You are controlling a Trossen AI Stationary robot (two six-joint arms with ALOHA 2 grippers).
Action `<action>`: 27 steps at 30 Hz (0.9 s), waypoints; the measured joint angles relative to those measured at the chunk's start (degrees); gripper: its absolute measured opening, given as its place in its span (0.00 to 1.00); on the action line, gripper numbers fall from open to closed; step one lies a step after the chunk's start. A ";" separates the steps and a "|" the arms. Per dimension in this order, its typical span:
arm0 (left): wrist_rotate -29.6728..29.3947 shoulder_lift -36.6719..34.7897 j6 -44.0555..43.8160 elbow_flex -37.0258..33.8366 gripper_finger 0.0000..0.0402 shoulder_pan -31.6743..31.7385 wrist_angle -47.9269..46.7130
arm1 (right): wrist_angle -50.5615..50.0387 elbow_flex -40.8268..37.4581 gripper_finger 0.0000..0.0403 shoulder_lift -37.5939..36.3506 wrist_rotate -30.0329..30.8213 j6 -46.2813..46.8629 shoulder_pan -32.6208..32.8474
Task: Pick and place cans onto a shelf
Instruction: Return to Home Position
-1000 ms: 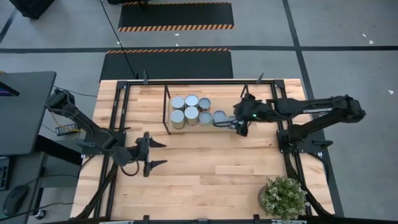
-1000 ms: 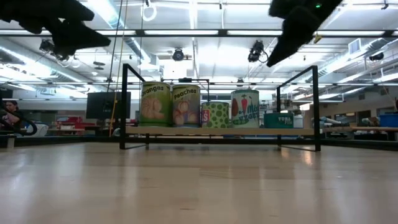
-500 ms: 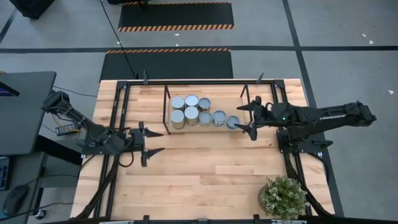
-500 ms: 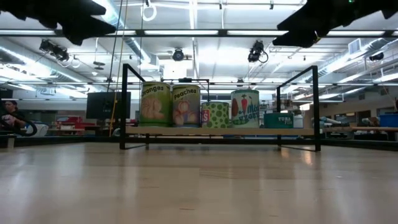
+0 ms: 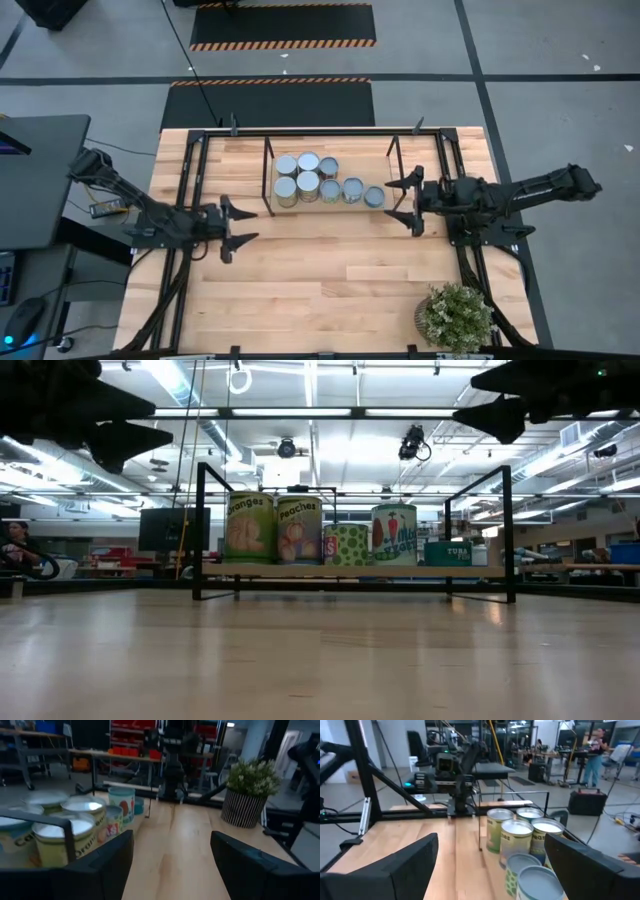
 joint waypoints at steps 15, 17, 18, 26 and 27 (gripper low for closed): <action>-0.41 -25.78 4.72 -3.68 0.67 4.04 -14.60 | -1.12 -1.41 0.92 -5.84 0.63 -2.34 3.40; -0.38 -29.05 5.51 -3.70 0.67 4.33 -16.66 | -0.79 -2.71 0.92 -6.69 0.63 -2.46 3.44; -0.36 -30.64 5.91 -3.70 0.66 4.45 -17.63 | -0.25 -3.63 0.92 -7.30 0.64 -2.41 3.44; 2.64 -35.44 2.82 -3.75 0.58 4.50 -24.41 | 6.52 -11.30 0.92 -12.78 0.65 -2.88 3.44; 2.99 -35.29 1.78 -3.75 0.56 4.50 -24.95 | 7.30 -12.17 0.92 -13.49 0.65 -3.15 3.44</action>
